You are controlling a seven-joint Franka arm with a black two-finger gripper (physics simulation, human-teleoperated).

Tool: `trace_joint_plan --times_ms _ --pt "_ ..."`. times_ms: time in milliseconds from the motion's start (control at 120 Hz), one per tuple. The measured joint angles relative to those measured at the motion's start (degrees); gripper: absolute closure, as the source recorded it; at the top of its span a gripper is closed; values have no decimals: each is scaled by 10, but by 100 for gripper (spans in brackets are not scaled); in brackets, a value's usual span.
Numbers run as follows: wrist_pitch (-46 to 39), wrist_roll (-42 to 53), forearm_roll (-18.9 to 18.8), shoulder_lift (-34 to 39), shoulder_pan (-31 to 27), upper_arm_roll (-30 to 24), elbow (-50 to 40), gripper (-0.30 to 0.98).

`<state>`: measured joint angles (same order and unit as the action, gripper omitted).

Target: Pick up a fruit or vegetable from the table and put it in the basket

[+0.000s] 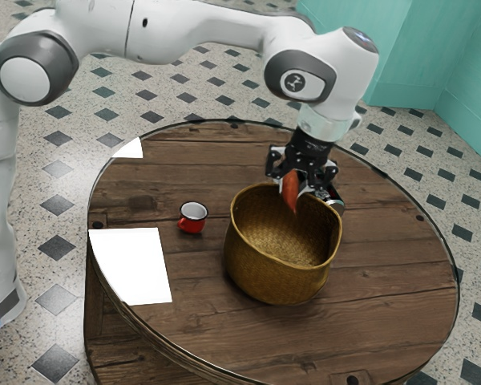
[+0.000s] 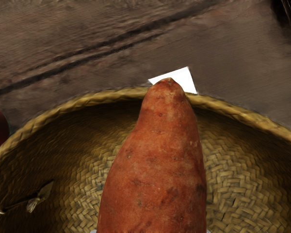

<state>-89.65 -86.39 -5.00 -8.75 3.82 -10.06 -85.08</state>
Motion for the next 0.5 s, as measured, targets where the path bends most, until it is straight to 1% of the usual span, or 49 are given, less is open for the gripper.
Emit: trace_joint_plan --times_ms 150,183,292,333,367,408,450,500 --pt "1 -10 -2 -20 1 -25 8 52" --pt "1 -12 -2 -21 2 -27 9 49" --pt "-1 -17 -8 -22 4 -28 9 24" --pt "-2 -18 -15 -16 6 -30 8 18" --pt "-1 -20 -20 -10 7 -44 8 14" --pt "0 -15 -35 -2 23 -57 10 10" --pt "-2 24 -53 6 36 -33 25 8" --pt "-16 97 -69 9 22 -3 42 5"
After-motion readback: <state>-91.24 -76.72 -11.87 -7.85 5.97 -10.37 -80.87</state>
